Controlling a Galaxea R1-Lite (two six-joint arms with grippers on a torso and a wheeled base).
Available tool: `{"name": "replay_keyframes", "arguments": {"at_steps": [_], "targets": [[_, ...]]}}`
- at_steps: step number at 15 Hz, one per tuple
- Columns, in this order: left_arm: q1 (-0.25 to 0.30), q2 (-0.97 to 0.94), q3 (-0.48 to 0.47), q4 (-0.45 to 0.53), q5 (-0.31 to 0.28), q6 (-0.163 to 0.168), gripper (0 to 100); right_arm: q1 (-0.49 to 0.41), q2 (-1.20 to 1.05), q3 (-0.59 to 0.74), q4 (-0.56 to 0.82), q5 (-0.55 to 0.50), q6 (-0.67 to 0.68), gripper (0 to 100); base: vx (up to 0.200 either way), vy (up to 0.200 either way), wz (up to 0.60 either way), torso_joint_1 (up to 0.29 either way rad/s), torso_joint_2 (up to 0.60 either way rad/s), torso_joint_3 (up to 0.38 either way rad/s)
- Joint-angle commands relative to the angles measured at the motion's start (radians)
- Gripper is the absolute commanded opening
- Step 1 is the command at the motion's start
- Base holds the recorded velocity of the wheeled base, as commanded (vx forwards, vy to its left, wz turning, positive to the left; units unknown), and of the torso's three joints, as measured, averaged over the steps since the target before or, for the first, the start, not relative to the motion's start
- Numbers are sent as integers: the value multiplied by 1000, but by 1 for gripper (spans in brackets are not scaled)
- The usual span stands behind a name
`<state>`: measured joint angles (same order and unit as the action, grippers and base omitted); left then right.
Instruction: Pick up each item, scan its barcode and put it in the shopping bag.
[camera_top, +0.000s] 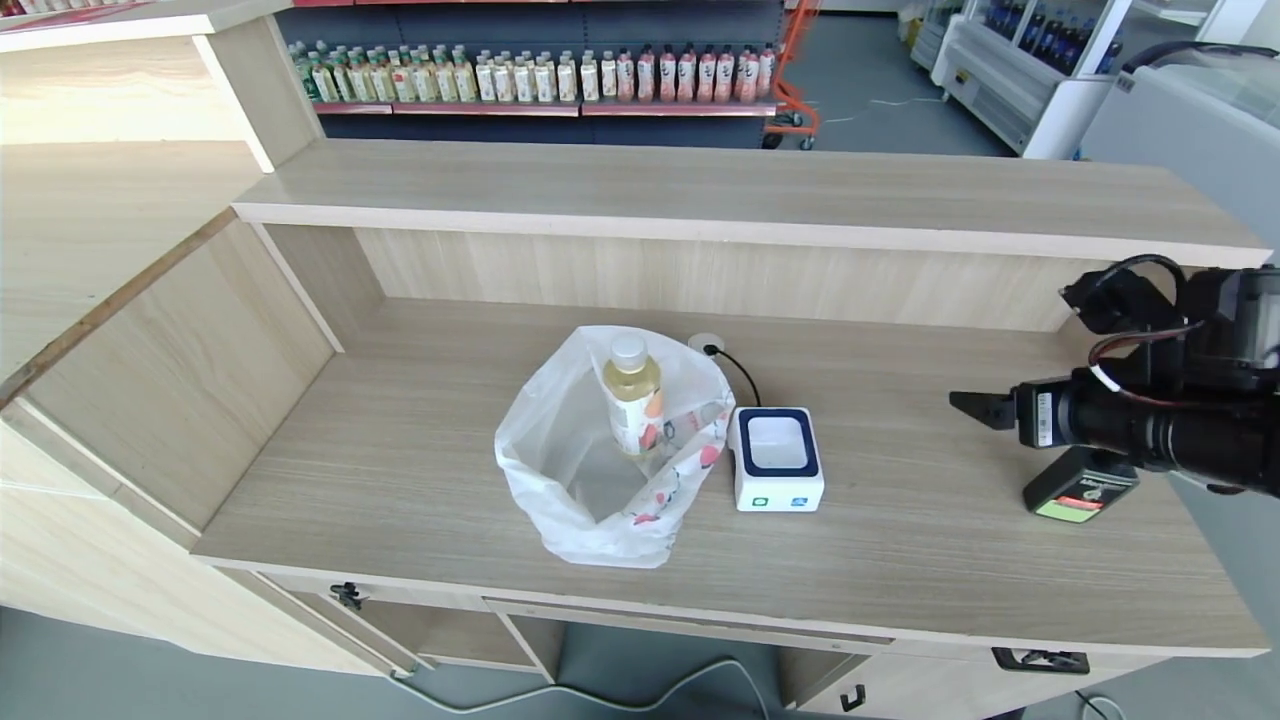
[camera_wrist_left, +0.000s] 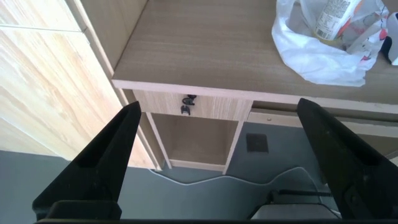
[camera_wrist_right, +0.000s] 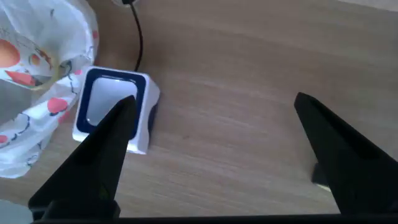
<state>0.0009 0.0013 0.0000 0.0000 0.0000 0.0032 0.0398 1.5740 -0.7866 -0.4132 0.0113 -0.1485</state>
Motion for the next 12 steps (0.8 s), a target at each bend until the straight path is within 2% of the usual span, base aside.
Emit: {"name": "replay_keyframes", "arguments": {"at_steps": [1,4,11,12], "targets": [[-1,0,0,0,0,0,100,-132,-157,70,91,-5,-46,100,0,-200,0,2,2,2],[-1,0,0,-2,0,0,100,-238,-172,59,139,-14,-158,100,0,-200,0,-9,1,9],[-1,0,0,-2,0,1,100,-270,-157,70,235,-30,-272,100,0,-200,0,2,3,4],[-1,0,0,-2,0,0,100,-270,-154,72,260,-27,-284,100,0,0,0,0,0,0]]}}
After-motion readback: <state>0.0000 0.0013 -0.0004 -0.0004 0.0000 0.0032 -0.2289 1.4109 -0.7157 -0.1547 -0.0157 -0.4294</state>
